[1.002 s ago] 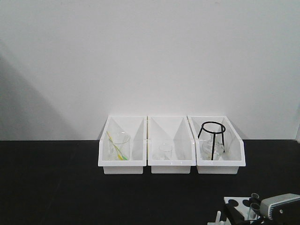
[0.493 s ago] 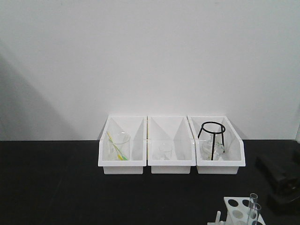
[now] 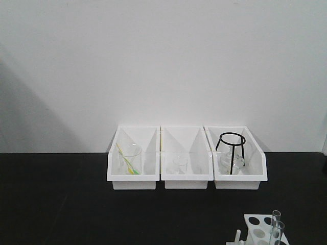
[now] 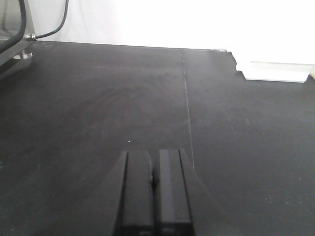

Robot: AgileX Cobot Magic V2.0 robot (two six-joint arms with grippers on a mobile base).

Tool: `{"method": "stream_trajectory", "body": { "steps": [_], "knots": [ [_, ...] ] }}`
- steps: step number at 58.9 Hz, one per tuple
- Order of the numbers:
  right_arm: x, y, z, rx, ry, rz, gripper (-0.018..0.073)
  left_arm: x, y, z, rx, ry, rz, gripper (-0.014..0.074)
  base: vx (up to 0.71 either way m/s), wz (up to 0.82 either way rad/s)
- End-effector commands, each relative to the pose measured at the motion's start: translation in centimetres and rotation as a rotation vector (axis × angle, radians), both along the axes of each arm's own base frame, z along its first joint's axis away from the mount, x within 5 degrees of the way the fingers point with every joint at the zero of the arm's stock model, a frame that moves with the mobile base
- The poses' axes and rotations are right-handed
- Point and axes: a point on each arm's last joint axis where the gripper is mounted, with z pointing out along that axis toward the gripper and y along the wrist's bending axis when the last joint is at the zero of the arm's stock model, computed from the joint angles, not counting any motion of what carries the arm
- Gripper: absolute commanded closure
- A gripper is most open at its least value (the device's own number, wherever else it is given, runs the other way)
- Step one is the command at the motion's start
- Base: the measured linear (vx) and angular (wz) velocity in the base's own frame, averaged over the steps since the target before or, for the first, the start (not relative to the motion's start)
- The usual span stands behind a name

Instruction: Flip and reinsert test tube from rack

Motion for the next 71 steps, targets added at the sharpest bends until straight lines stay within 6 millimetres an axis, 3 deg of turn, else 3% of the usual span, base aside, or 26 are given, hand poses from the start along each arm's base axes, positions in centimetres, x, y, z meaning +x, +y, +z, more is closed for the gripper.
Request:
{"method": "stream_trajectory", "body": {
  "steps": [1,11,15,31,38,50,71],
  "knots": [
    [-0.5,0.0,1.7,-0.04,-0.093,0.003,0.0046,0.1,-0.1,0.9,0.004,-0.099,-0.011,0.0603,0.0,0.0],
    [-1.8,-1.0,0.5,-0.032,0.018,-0.057,0.0161,0.1,-0.1,0.9,0.004,-0.099,-0.011,0.0603,0.0,0.0],
    [-3.1,-1.9,-0.7,-0.014,0.033,-0.123,0.0251,0.1,-0.1,0.9,0.004,-0.099,-0.011,0.0603,0.0,0.0],
    [-7.2,-2.7,-8.9,0.011,0.02,-0.199,0.0576,0.1,-0.1,0.9,0.004,-0.099,-0.011,0.0603,0.0,0.0],
    [-7.9,-2.8,-12.5,0.015,0.034,-0.2,0.0574,0.1,-0.1,0.9,0.004,-0.099,-0.011,0.0603,0.0,0.0],
    [-7.6,-2.7,-16.1,0.007,0.078,-0.194,0.0572,0.1,-0.1,0.9,0.004,-0.099,-0.011,0.0603,0.0,0.0],
    [-7.8,-2.9,-17.4,-0.01,0.221,-0.215,0.0571,0.1,-0.1,0.9,0.004,-0.099,-0.011,0.0603,0.0,0.0]
  ]
}}
